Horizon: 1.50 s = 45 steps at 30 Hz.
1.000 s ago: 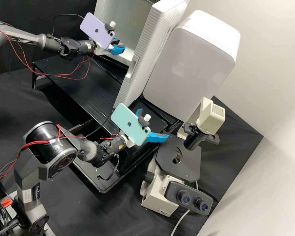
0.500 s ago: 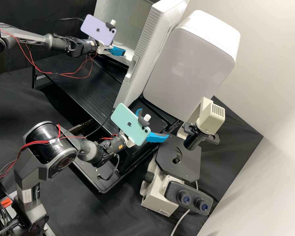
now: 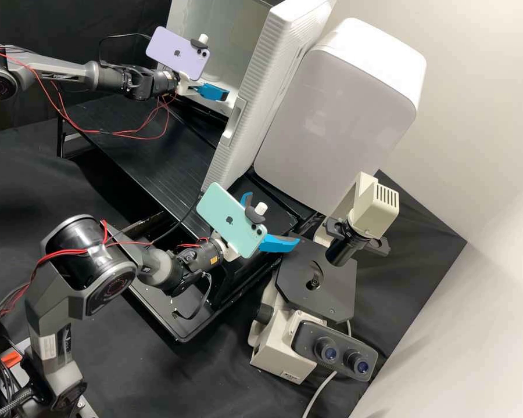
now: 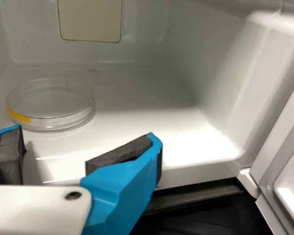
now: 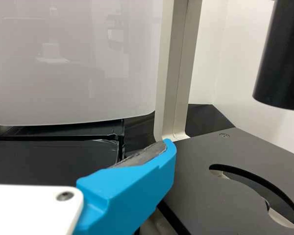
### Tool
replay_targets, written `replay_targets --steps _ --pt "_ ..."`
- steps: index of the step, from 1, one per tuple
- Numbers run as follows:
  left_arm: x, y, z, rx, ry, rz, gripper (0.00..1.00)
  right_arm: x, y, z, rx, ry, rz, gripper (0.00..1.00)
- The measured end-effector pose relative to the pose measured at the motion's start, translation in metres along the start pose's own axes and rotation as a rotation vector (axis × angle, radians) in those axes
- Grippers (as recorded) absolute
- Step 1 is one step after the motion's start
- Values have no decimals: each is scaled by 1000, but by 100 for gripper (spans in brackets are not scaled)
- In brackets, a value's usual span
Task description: Take the petri dish out of the incubator
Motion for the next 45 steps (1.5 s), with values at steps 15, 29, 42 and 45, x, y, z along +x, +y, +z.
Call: replay_targets --steps 15,29,42,45 --pt "4 9 3 -8 38 27 100 0 0 0 0 0 0 100" --pt "21 17 16 -22 70 7 100 0 0 0 0 0 0 100" --pt "36 17 13 34 140 20 100 0 0 0 0 0 0 100" --pt "37 18 12 34 145 20 100 0 0 0 0 0 0 100"
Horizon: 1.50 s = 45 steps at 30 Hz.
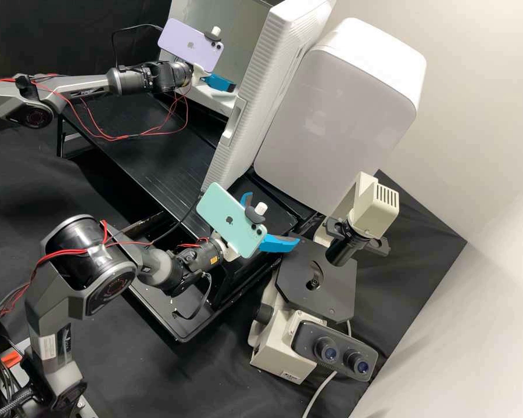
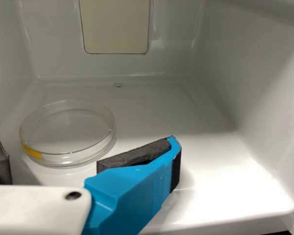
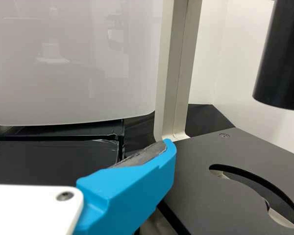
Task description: Take the petri dish out of the incubator
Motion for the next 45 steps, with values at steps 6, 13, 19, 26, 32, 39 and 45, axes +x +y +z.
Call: replay_targets --steps 6,13,19,26,32,39,45 --pt "1 -1 0 8 4 0 100 0 0 0 0 0 0 100" --pt "1 0 1 2 -3 13 100 0 0 0 0 0 0 100" --pt "6 -2 3 48 0 38 100 0 0 0 0 0 0 100" --pt "9 -8 0 63 31 17 100 0 0 0 0 0 0 100" --pt "11 -11 0 61 32 17 100 0 0 0 0 0 0 100" --pt "12 -13 1 61 31 19 100 0 0 0 0 0 0 100" --pt "14 -16 1 60 30 20 100 0 0 0 0 0 0 100"
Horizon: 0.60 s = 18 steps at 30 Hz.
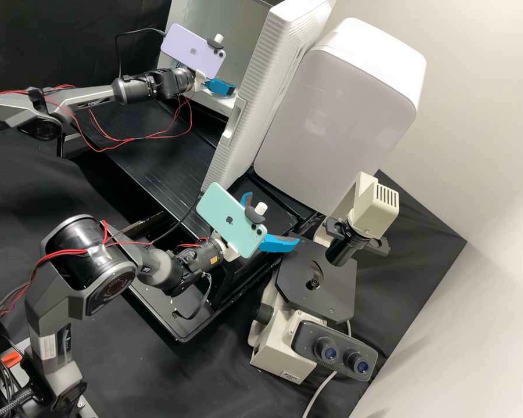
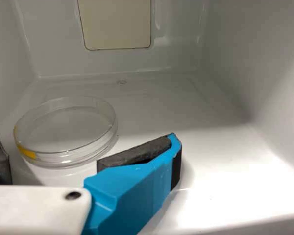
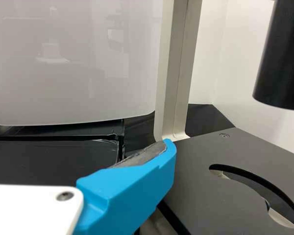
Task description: Take the petri dish out of the incubator
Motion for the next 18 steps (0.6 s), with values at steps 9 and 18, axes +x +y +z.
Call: replay_targets --steps 9,18 --pt "3 -6 -1 16 -3 -11 100 0 0 0 0 0 0 100" --pt "6 -10 -1 20 -7 -14 100 0 0 0 0 0 0 100"
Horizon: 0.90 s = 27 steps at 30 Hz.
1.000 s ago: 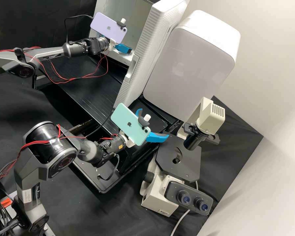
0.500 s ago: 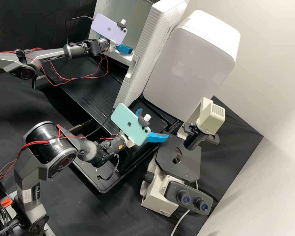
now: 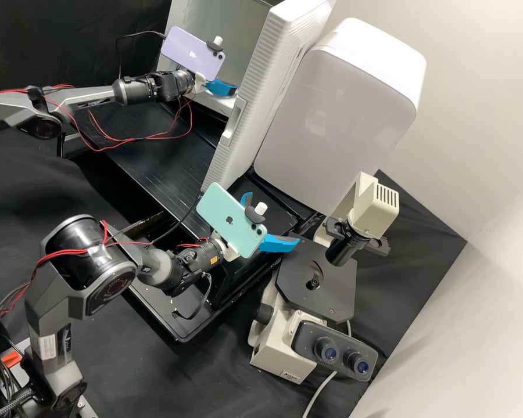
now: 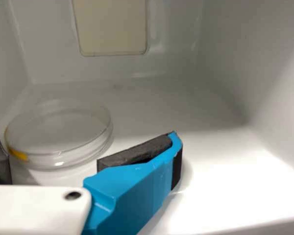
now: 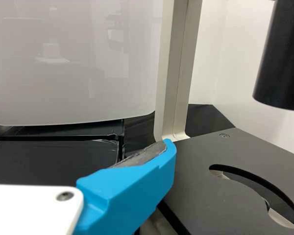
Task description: Take the petri dish out of the incubator
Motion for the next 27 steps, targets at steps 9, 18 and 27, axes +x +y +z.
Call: replay_targets --steps 9,18,27 --pt "2 1 -1 -11 -5 2 100 0 0 0 0 0 0 100" --pt "2 0 -4 1 -13 -5 0 0 0 0 0 0 0 100" --pt "2 0 -4 13 -16 1 0 0 0 0 0 0 0 100"
